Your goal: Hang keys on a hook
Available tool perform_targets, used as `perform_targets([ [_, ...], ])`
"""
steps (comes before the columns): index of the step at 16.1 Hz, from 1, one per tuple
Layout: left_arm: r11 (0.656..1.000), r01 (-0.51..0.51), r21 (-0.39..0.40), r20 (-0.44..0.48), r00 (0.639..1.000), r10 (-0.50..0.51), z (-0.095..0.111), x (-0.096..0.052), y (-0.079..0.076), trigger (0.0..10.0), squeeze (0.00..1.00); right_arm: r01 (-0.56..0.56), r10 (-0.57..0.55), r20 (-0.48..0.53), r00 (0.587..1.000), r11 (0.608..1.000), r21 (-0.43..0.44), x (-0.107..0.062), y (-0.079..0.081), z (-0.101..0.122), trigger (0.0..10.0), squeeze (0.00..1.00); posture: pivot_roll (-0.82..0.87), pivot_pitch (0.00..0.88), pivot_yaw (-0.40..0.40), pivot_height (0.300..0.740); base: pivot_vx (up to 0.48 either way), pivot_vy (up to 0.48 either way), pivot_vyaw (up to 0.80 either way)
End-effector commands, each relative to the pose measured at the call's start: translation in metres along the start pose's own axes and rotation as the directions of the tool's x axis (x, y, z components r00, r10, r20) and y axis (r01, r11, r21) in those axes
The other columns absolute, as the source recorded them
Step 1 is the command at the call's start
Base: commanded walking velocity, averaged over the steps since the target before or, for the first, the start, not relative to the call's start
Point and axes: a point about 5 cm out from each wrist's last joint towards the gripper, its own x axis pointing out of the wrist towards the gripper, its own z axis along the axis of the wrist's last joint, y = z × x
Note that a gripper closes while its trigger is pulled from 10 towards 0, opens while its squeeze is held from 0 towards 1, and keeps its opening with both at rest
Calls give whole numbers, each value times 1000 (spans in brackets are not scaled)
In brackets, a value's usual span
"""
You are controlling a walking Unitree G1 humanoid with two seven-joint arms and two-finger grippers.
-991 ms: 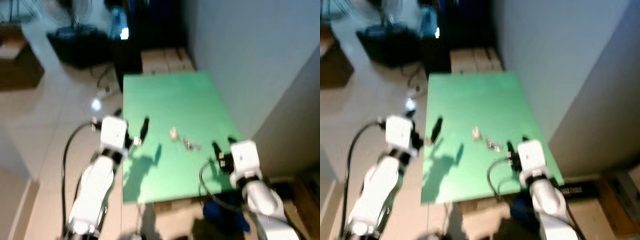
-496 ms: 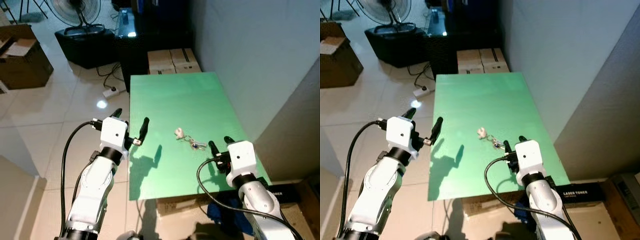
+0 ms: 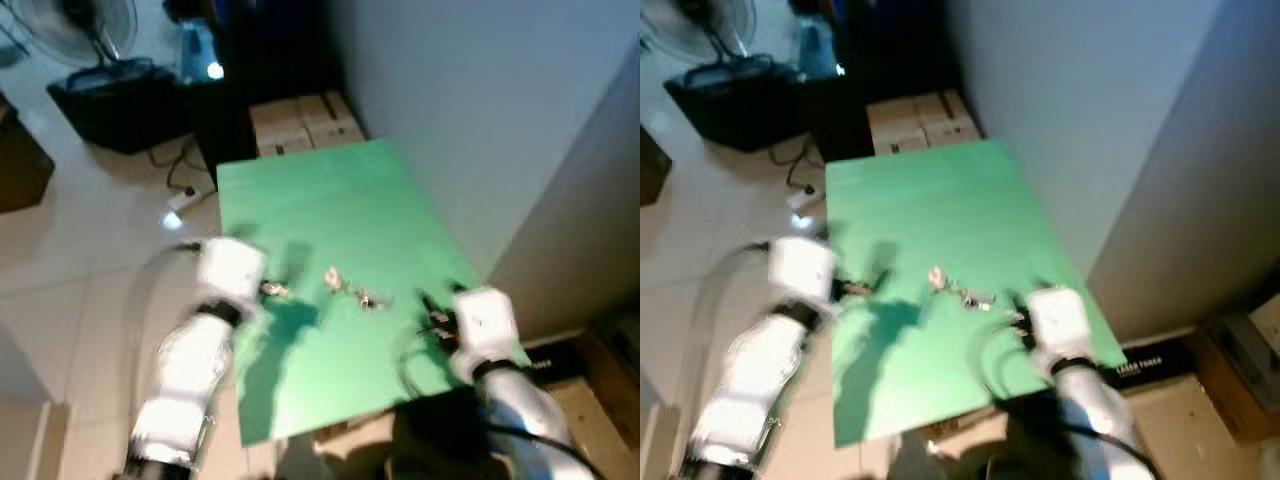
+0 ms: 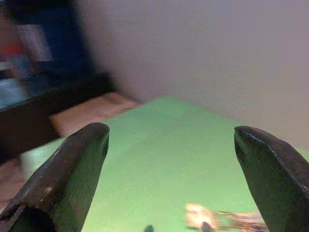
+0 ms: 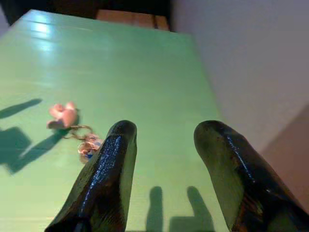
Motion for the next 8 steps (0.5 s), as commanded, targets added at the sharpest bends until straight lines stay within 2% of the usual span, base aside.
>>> perform_targets([
  [1,1000,-4,20,-94,996,6,-17,-15,8,10000,0,-60,59,22,998,998,27,1,12,4,10000,0,-166,120,67,740,0,0,0],
  [4,999,22,42,-137,990,-16,-24,-23,8,10000,0,-70,69,10,998,997,30,1,12,1,10000,0,-154,124,64,740,0,0,0],
  [8,999,8,44,-141,990,-2,-21,-23,13,10000,0,-68,68,-29,997,998,5,14,5,-5,10000,0,-137,131,58,740,0,0,0],
])
